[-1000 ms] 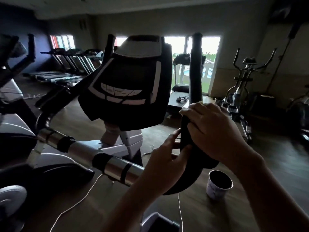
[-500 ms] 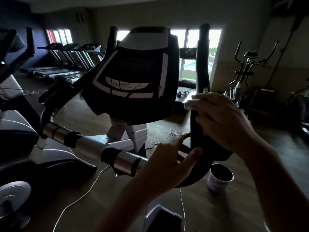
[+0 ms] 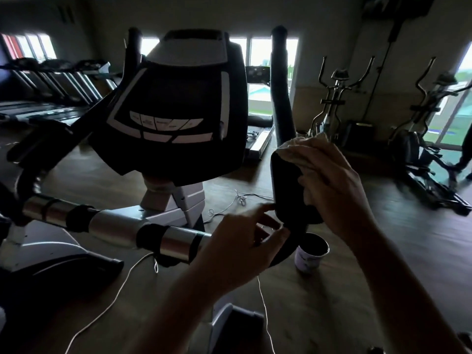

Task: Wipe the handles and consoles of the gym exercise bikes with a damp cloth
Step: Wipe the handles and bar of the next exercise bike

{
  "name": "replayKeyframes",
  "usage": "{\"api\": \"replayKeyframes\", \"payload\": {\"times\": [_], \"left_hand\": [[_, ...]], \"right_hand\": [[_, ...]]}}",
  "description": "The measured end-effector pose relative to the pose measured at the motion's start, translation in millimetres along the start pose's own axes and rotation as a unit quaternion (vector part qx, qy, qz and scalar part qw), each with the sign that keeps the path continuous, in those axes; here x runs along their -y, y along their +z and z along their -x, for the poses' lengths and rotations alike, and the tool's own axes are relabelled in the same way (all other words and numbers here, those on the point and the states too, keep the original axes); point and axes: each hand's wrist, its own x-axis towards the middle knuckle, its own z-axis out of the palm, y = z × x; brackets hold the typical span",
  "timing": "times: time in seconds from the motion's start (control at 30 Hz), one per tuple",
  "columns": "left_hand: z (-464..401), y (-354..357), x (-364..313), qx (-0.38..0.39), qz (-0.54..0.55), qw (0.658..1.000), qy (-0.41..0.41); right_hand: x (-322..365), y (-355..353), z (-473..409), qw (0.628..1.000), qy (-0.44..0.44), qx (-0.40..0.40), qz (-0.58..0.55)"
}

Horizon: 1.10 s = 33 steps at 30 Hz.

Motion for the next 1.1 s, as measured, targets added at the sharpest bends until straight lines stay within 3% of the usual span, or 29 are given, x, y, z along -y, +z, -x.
{"api": "replayKeyframes", "payload": {"times": [0.1, 0.17, 0.33, 0.4, 0.6, 0.7, 0.83, 1.0, 1.1], "left_hand": [[4, -3, 2, 0.022, -0.056, 0.998, 0.006], [6, -5, 3, 0.026, -0.101, 0.995, 0.005], [8, -8, 3, 0.001, -0.174, 0.984, 0.023], [10, -10, 2, -0.002, -0.177, 0.984, 0.030], [25, -26, 13, -0.016, -0.198, 0.979, 0.050], [30, -33, 21, -0.022, -0.209, 0.974, 0.087], [35, -32, 31, -0.059, -0.235, 0.962, 0.126], [36, -29, 30, -0.095, -0.232, 0.959, 0.131], [36, -28, 30, -0.097, -0.231, 0.960, 0.128]], "right_hand": [[6, 5, 31, 0.989, -0.053, -0.042, 0.131], [10, 2, 31, 0.985, -0.063, -0.037, 0.159], [18, 4, -14, 0.973, -0.025, 0.053, 0.224], [21, 10, -7, 0.957, -0.052, 0.070, 0.276], [16, 0, 21, 0.954, -0.115, 0.056, 0.270], [11, 6, 18, 0.979, -0.082, -0.039, 0.181], [14, 30, 56, 0.962, -0.057, -0.168, 0.209], [5, 48, 86, 0.962, -0.070, -0.225, 0.136], [5, 60, 75, 0.959, -0.033, -0.279, 0.032]]}}
